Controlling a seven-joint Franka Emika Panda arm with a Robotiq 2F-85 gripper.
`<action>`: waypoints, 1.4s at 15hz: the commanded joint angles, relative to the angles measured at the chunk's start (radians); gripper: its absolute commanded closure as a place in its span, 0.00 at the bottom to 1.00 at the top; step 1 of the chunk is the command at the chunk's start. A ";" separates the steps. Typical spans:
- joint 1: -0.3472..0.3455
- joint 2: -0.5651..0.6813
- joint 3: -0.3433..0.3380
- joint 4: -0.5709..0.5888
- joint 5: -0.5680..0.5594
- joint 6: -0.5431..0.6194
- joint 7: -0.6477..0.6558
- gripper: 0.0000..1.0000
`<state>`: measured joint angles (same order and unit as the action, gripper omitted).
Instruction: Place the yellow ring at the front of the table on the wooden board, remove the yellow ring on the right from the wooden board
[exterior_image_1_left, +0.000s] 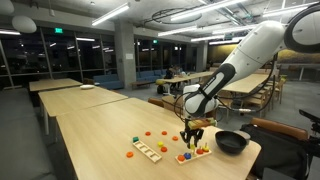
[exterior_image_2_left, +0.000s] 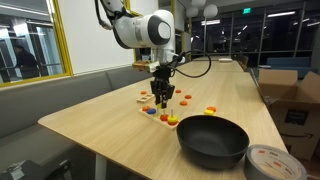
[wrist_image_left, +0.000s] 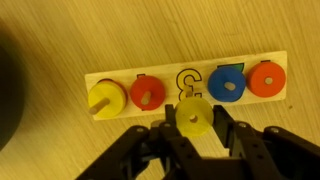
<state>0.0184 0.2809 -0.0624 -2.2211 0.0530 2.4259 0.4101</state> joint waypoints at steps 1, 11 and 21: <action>0.001 -0.008 -0.005 -0.005 -0.007 -0.003 -0.021 0.83; -0.005 -0.029 -0.005 -0.033 -0.004 0.005 -0.047 0.83; -0.015 -0.063 -0.002 -0.080 0.009 0.010 -0.074 0.83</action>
<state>0.0091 0.2636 -0.0625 -2.2626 0.0530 2.4262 0.3639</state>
